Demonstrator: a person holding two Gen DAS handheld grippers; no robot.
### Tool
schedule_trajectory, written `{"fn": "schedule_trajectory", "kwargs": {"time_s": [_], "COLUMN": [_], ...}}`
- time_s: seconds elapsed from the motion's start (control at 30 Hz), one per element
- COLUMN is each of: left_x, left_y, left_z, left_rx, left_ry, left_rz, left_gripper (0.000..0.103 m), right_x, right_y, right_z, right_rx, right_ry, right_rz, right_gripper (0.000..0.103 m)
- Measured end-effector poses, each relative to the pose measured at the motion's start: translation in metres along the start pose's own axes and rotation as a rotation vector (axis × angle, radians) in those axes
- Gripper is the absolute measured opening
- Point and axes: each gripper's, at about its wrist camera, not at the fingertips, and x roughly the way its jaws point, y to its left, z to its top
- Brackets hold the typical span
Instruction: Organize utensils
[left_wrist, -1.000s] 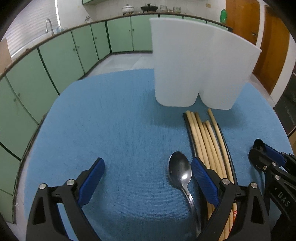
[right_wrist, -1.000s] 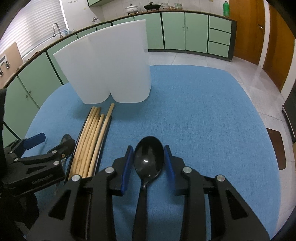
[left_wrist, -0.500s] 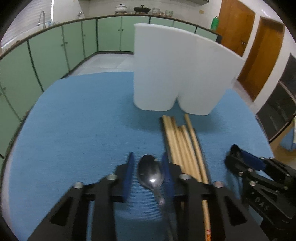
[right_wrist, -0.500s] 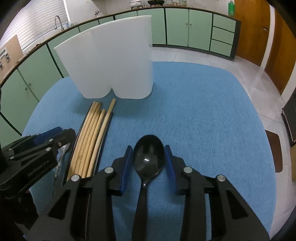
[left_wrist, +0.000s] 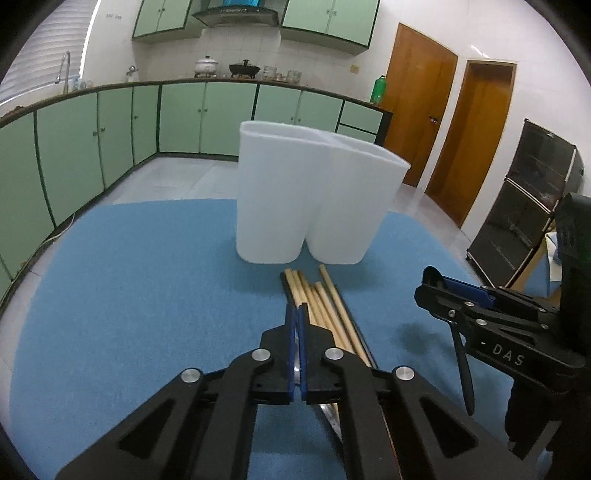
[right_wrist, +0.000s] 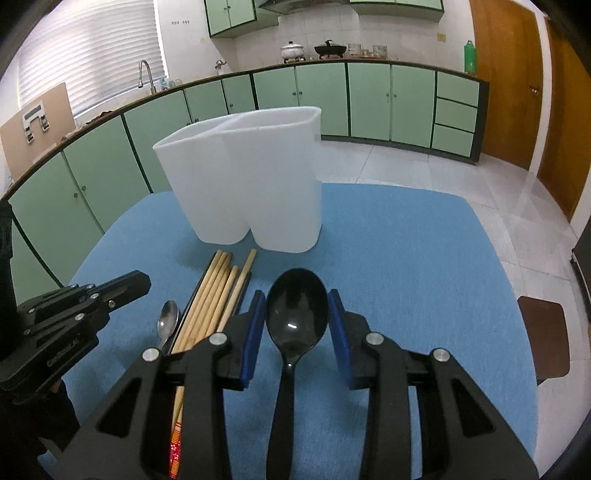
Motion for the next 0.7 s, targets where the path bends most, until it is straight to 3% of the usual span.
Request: {"fn": "schedule_trajectory", "kwargs": {"time_s": [0.1,0.13,0.17,0.23,0.47,0.7], "left_x": [0.004,0.003,0.003,0.005,0.001,0.000], "left_y": [0.006,0.004,0.006,0.007,-0.012,-0.008], "left_z": [-0.003,-0.013,-0.013,-0.018,-0.042,-0.044], "left_rx": [-0.044,-0.058,-0.079,-0.107,-0.054,-0.010], "left_ry": [0.051,0.071,0.093,0.110,0.170,0.188], "left_rz": [0.011,0.021,0.028,0.045,0.080,0.100], "left_gripper": [0.003,0.013,0.033,0.048,0.050,0.051], "right_x": [0.005,0.007,0.009,0.010,0.010,0.009], "right_y": [-0.002,-0.002,-0.003,-0.006,-0.007,-0.012], "right_z": [-0.002,-0.004,-0.005,-0.007,-0.016,-0.013], "right_rx": [0.006,0.008,0.015,0.035,0.063,0.068], "right_ry": [0.030,0.043,0.053,0.063,0.069,0.062], "right_rz": [-0.009,-0.015,-0.014,-0.008,-0.003,0.000], "right_gripper": [0.033,0.033,0.033,0.033,0.033,0.033]}}
